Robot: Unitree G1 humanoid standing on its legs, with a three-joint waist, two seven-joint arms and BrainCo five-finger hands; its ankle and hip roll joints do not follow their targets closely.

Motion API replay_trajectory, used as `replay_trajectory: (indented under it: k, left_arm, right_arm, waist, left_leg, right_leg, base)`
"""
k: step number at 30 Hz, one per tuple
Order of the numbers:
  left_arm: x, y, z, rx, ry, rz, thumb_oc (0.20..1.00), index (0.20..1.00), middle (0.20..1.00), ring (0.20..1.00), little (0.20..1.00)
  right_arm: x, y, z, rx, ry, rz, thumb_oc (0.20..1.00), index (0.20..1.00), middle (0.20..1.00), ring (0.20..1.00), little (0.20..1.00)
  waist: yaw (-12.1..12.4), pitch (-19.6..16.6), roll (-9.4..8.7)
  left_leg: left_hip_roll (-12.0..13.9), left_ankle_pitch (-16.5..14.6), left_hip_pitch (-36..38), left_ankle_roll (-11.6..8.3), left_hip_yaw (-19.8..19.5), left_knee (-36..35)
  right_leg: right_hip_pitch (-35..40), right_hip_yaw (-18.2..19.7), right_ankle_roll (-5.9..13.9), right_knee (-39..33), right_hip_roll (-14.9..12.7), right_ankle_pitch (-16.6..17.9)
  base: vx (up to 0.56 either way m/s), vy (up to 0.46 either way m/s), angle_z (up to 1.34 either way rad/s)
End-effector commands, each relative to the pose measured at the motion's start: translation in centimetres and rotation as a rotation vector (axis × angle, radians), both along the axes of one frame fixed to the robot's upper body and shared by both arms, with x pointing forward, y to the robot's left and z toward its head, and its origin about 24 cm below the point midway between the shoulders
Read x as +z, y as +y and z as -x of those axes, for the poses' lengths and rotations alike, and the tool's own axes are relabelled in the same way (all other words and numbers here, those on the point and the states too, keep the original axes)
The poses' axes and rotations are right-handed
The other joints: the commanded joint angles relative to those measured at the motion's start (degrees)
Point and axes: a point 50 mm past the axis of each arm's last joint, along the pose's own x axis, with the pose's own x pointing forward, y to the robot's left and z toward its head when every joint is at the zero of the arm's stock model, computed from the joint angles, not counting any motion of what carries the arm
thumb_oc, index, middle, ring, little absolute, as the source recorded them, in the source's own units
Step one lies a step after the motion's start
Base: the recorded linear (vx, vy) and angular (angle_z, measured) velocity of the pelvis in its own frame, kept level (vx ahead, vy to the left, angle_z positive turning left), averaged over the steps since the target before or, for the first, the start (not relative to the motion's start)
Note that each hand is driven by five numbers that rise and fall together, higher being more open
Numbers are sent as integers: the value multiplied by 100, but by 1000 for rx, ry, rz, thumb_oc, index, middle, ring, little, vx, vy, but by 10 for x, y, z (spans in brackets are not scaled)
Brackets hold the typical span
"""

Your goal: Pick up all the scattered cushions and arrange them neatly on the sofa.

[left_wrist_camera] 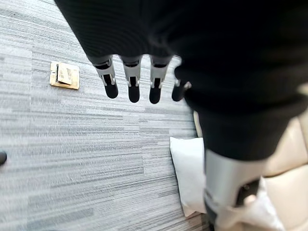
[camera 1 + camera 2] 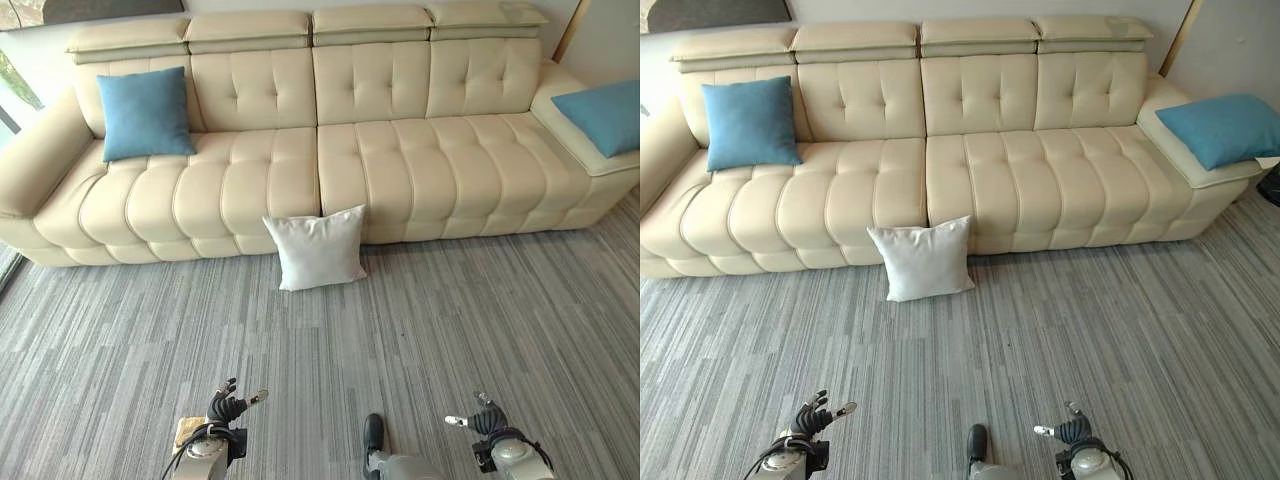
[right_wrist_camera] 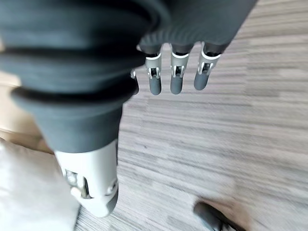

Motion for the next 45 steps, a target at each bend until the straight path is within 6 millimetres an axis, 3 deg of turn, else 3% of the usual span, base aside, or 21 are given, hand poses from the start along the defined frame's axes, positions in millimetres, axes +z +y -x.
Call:
replay_trajectory:
  k: [1, 3, 4, 5, 7, 8, 11, 14, 16, 18, 19, 20, 21, 26, 30, 35, 40, 42, 45]
  left_arm:
    - [15, 6, -23, -8, -96, -12, 1000, 1000, 1000, 1000, 1000]
    - [13, 6, -19, -11, -79, -14, 1000, 1000, 1000, 1000, 1000]
    - [12, 6, -19, -11, -75, -18, 1000, 1000, 1000, 1000, 1000]
    - [13, 7, -18, -6, -81, -19, 1000, 1000, 1000, 1000, 1000]
    - [13, 8, -18, -6, -80, -22, 1000, 1000, 1000, 1000, 1000]
    - [13, 10, -16, -6, -78, -33, 1000, 1000, 1000, 1000, 1000]
    - [10, 14, -8, 5, -56, -39, 1000, 1000, 1000, 1000, 1000]
    - [7, 19, -6, -3, -27, -64, 1000, 1000, 1000, 1000, 1000]
    - [8, 19, -6, -3, -27, -65, 1000, 1000, 1000, 1000, 1000]
    - [11, 25, -9, 5, -38, -83, 1000, 1000, 1000, 1000, 1000]
    - [12, 26, -11, 6, -43, -88, 1000, 1000, 1000, 1000, 1000]
    - [16, 30, -16, 6, -58, -102, 1000, 1000, 1000, 1000, 1000]
    - [16, 30, -16, 6, -58, -102, 1000, 1000, 1000, 1000, 1000]
    - [18, 29, -22, -7, -68, -104, 1000, 1000, 1000, 1000, 1000]
    - [20, 24, -28, -11, -87, -96, 1000, 1000, 1000, 1000, 1000]
    - [19, 17, -30, -32, -97, -80, 1000, 1000, 1000, 1000, 1000]
    - [16, 8, -27, -25, -91, -33, 1000, 1000, 1000, 1000, 1000]
    - [15, 4, -26, -33, -90, -21, 1000, 1000, 1000, 1000, 1000]
    - [14, 4, -24, -32, -83, -19, 1000, 1000, 1000, 1000, 1000]
  right_arm:
    - [10, -5, -14, -21, -81, -3, 1000, 1000, 1000, 1000, 1000]
    - [13, -7, -16, -10, -91, 7, 1000, 1000, 1000, 1000, 1000]
    - [13, -7, -16, -6, -88, 11, 1000, 1000, 1000, 1000, 1000]
    - [12, -6, -16, 4, -83, 15, 1000, 1000, 1000, 1000, 1000]
    - [12, -6, -14, 3, -76, 20, 1000, 1000, 1000, 1000, 1000]
    - [8, -7, -8, 8, -49, 32, 1000, 1000, 1000, 1000, 1000]
    - [5, -3, -5, 28, -31, 23, 1000, 1000, 1000, 1000, 1000]
    - [0, 9, -5, 60, -5, 0, 1000, 1000, 1000, 1000, 1000]
    - [0, 9, -5, 60, -5, 0, 1000, 1000, 1000, 1000, 1000]
    - [-4, 18, -4, 74, 8, -22, 1000, 1000, 1000, 1000, 1000]
    - [-4, 19, -5, 74, 5, -25, 1000, 1000, 1000, 1000, 1000]
    - [-6, 24, -4, 70, 8, -45, 1000, 1000, 1000, 1000, 1000]
    - [-6, 24, -4, 70, 8, -45, 1000, 1000, 1000, 1000, 1000]
    - [-4, 22, -7, 58, 0, -44, 1000, 1000, 1000, 1000, 1000]
    - [-3, 19, -7, 62, 2, -19, 1000, 1000, 1000, 1000, 1000]
    - [-6, 16, -1, 44, 17, -20, 1000, 1000, 1000, 1000, 1000]
    - [-5, 8, 1, 16, 13, -18, 1000, 1000, 1000, 1000, 1000]
    - [-1, 3, -3, 9, -12, -12, 1000, 1000, 1000, 1000, 1000]
    - [1, 2, -5, 11, -22, -9, 1000, 1000, 1000, 1000, 1000]
  waist:
    - [-53, 142, 94]
    - [22, 167, 48]
    - [72, 196, 27]
    - [213, 270, -5]
    - [256, 303, -24]
    - [374, 323, -50]
    - [395, 177, 10]
    - [451, -10, -172]
    - [459, -13, -178]
    - [479, 20, -240]
    - [484, 13, -225]
    - [402, 110, -152]
    - [406, 112, -155]
    - [218, 235, 15]
    - [33, 370, -16]
    - [-66, 298, -41]
    - [-119, 198, 27]
    - [-63, 213, 64]
    - [-6, 206, 31]
  left_leg:
    - [-223, 316, -107, 21, -103, -851]
    - [-235, 431, -478, 23, -119, -927]
    - [-217, 557, -651, 9, -117, -943]
    - [-148, 924, -1061, -48, -64, -1071]
    - [-122, 1070, -1224, -80, -8, -1133]
    - [-48, 1246, -1568, -137, 279, -1474]
    - [-25, 1393, -1421, -107, 375, -1636]
    - [-257, 1073, -1260, 116, 446, -1442]
    - [-260, 1067, -1262, 119, 455, -1438]
    - [-440, 834, -1065, 321, 506, -1452]
    - [-447, 781, -1038, 362, 526, -1456]
    - [-506, 664, -758, 459, 513, -1546]
    - [-509, 664, -754, 459, 518, -1550]
    - [-473, 560, -363, 405, 504, -1741]
    - [-512, 434, -58, 328, 434, -1750]
    - [-512, 211, 233, 267, 355, -1721]
    - [-298, 25, 200, 134, 214, -1098]
    - [-231, 306, 13, 48, 87, -640]
    - [-220, 331, -210, 61, 51, -679]
  right_leg:
    - [187, 26, 690, 633, -306, -1328]
    - [370, -8, 683, 580, -343, -1466]
    - [483, 0, 684, 525, -342, -1520]
    - [743, -2, 682, 437, -320, -1651]
    - [862, -12, 687, 388, -322, -1698]
    - [1118, -6, 736, 301, -319, -1809]
    - [1296, 74, 838, 343, -357, -1895]
    - [1247, 245, 1010, 620, -671, -1793]
    - [1239, 254, 1014, 628, -677, -1798]
    - [895, 354, 1155, 1443, -792, -1611]
    - [743, 363, 1183, 1703, -785, -1551]
    - [191, 458, 1175, 2397, -678, -1291]
    - [182, 464, 1176, 2416, -682, -1301]
    - [-304, 210, 999, 1813, -512, -1358]
    - [-735, 80, 1102, 938, -490, -910]
    - [-552, 173, 1040, 762, -443, -851]
    - [-265, 107, 801, 830, -319, -1083]
    - [35, 46, 669, 767, -256, -1270]
    - [206, 21, 650, 701, -281, -1380]
  base:
    - [189, -21, 4]
    - [273, -8, 17]
    - [428, 35, 8]
    - [375, 59, 8]
    - [333, 107, -2]
    - [509, 265, -6]
    - [385, 236, -16]
    - [370, 275, -31]
    - [146, 121, -15]
    - [183, 205, 3]
    - [196, 230, 1]
    - [160, 172, -3]
    - [185, 143, -6]
    - [156, 1, -3]
    - [205, -102, -3]
    - [230, -137, 15]
    - [227, -164, 29]
    - [229, -123, 8]
    - [136, -15, 10]
